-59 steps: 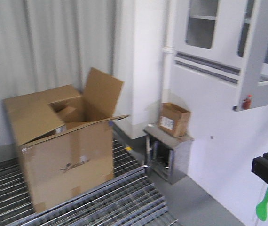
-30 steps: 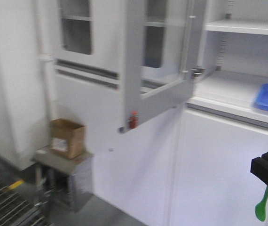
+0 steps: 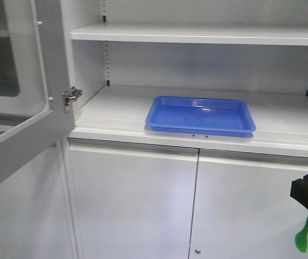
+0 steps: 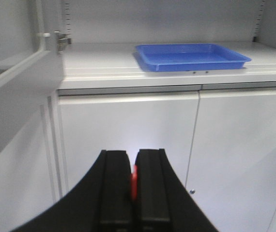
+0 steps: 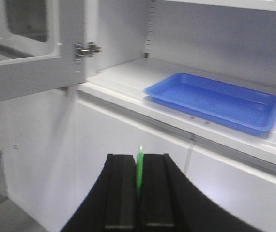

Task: Sort red and green spoons into left cabinet
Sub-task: 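Drive the base across the room to the open white cabinet, then approach the blue tray on the cabinet shelf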

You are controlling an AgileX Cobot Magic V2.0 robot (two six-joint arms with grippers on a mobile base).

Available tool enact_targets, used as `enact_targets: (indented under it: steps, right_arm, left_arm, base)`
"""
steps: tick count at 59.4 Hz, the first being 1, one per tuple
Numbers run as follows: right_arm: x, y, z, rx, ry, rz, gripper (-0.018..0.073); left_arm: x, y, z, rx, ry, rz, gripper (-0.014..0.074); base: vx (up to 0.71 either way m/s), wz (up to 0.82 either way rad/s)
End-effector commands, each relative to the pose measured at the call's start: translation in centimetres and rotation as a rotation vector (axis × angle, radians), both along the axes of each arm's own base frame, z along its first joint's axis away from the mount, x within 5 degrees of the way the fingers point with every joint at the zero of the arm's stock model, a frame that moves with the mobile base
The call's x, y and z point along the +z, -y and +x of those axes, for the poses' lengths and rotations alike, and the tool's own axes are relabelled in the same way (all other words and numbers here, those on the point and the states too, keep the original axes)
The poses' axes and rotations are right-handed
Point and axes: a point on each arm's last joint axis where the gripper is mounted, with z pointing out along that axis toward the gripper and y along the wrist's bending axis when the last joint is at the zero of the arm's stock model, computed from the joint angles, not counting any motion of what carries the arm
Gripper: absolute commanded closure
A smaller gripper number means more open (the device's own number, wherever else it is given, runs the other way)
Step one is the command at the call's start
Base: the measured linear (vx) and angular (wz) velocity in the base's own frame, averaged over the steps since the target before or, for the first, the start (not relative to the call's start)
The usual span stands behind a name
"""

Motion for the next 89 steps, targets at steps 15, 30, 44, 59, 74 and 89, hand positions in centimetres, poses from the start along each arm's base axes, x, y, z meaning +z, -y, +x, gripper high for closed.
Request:
enact_targets:
  steps: [15, 30, 44, 59, 74, 89]
  right_arm:
    - [1.81, 0.26, -0.04, -0.02, 0.109, 0.036, 0.0564]
    - [1.81, 0.26, -0.04, -0.02, 0.109, 0.036, 0.0564]
    - [1.82, 0.26, -0.04, -0.02, 0.11, 0.037, 0.0564]
    - [1.82, 0.26, -0.04, -0.02, 0.11, 0.037, 0.0564]
    - [1.81, 0.26, -0.04, -0.02, 0.109, 0.037, 0.0564]
    - [1.81, 0.26, -0.04, -0.02, 0.109, 0.037, 0.0564]
  left_arm:
    - [1.42, -0.22, 0.12, 0.027, 0.073, -0.041, 0.0594]
    - [1.42, -0.22, 0.12, 0.027, 0.073, -0.041, 0.0594]
    - [1.42, -0.22, 0.12, 0.027, 0.073, -0.041, 0.0594]
    - [1.42, -0.22, 0.12, 0.027, 0.073, -0.041, 0.0594]
    - [1.42, -0.22, 0.12, 0.027, 0.073, -0.041, 0.0594]
    - [1.42, -0.22, 0.12, 0.027, 0.073, -0.041, 0.0594]
  base:
    - [0.3, -0.35]
    - [0.34, -0.09]
    - [0.35, -0.03]
    - [0.33, -0.17]
    - [0.3, -0.16]
    - [0.26, -0.05]
